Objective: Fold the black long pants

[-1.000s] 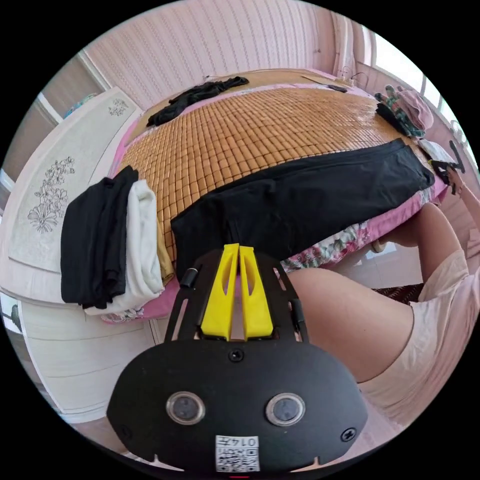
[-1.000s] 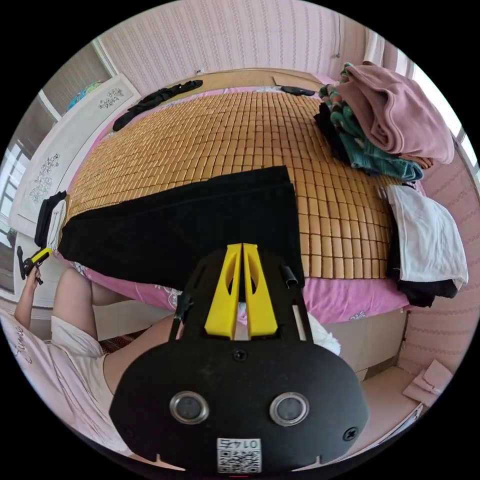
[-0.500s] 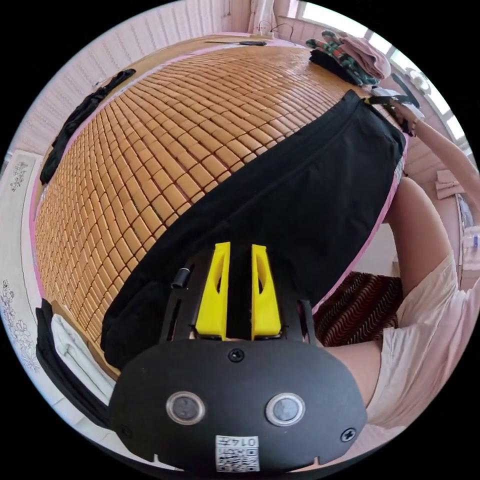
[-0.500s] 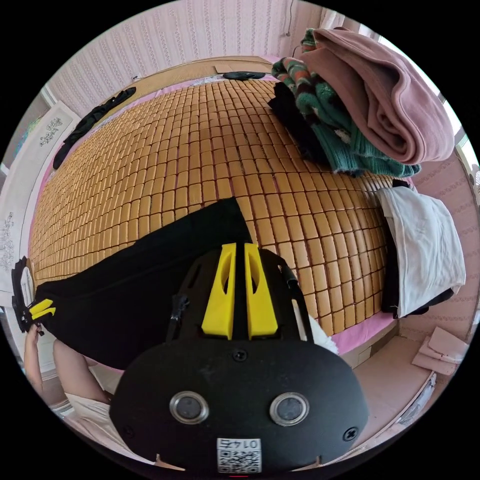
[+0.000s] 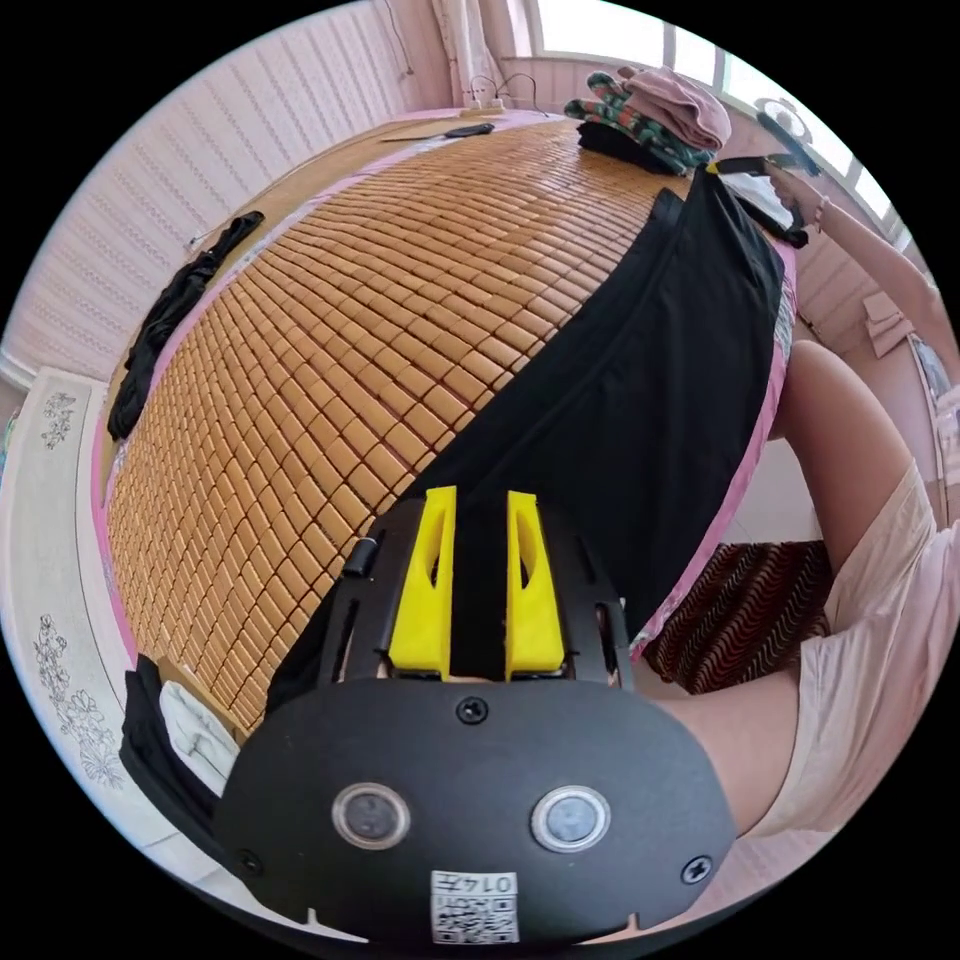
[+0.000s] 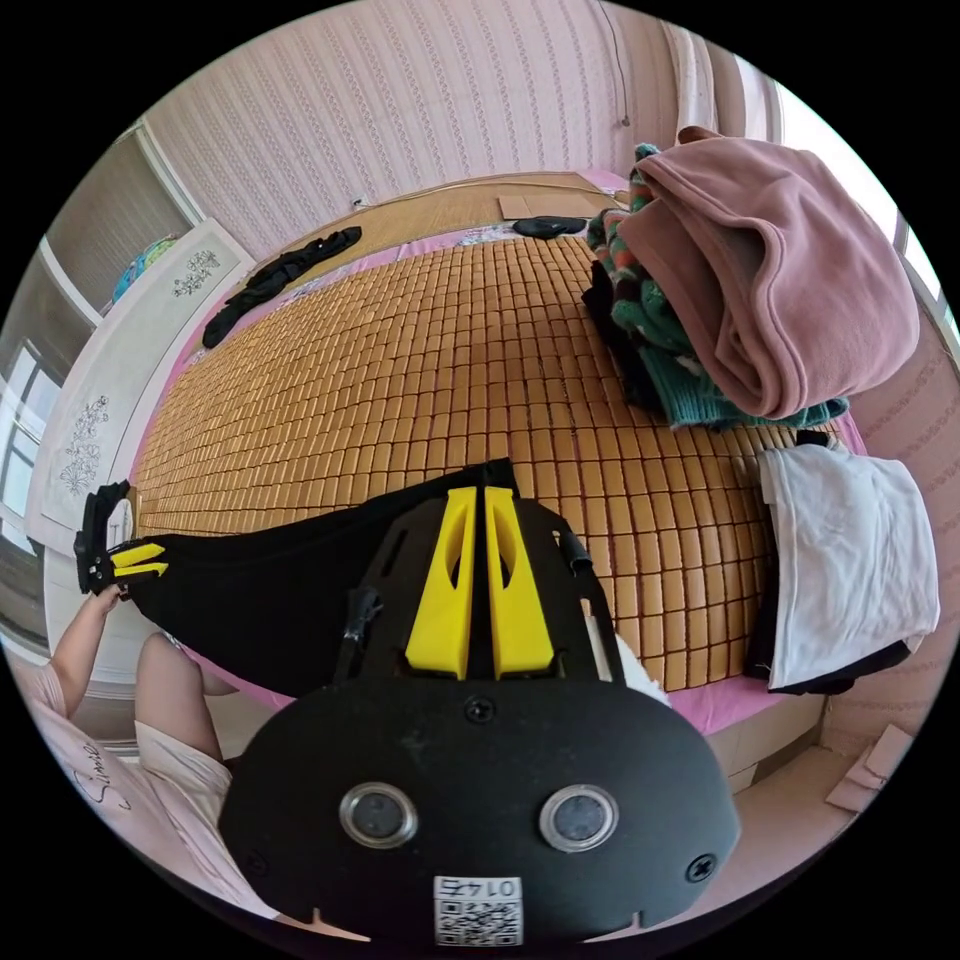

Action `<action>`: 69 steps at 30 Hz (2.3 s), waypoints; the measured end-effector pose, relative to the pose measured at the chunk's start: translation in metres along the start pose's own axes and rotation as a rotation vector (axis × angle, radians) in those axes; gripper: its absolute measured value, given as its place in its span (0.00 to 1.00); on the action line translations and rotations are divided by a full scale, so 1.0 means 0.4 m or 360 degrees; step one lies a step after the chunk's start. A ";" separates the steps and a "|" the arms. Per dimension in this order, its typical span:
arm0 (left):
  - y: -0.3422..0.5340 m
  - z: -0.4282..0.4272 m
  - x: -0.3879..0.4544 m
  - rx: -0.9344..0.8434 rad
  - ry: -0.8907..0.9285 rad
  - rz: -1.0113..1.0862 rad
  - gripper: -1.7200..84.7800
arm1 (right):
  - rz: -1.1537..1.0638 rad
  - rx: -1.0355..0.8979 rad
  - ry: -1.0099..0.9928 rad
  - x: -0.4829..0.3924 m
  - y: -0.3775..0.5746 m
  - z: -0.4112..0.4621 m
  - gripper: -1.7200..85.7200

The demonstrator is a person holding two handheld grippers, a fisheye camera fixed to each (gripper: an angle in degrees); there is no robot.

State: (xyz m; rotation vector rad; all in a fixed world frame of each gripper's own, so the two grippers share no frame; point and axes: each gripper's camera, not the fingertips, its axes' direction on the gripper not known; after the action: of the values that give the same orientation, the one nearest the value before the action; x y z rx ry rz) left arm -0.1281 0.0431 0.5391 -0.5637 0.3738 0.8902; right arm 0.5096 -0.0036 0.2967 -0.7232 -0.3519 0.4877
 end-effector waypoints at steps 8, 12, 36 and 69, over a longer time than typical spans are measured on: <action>-0.005 0.007 0.044 -0.0078 -0.0119 0.0085 0.01 | -0.0130 -0.0103 0.0160 0.018 0.014 -0.023 0.01; 0.038 -0.086 0.014 0.0019 -0.0012 -0.0054 0.01 | -0.0080 -0.0004 -0.0034 0.051 0.015 -0.094 0.01; 0.169 0.015 0.098 0.0159 0.0431 -0.0298 0.02 | 0.0571 0.0007 -0.0351 0.227 0.203 0.144 0.16; 0.724 -0.042 -0.058 0.0359 -0.0282 -0.1239 0.01 | -0.0907 -0.0261 -0.0407 -0.672 -0.073 0.575 0.02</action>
State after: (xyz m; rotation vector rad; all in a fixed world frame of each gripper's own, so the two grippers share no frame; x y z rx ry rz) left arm -0.3776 0.1634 0.4500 -0.3673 0.0697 0.1398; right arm 0.1877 -0.0423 0.4410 -0.6825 -0.8164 0.0070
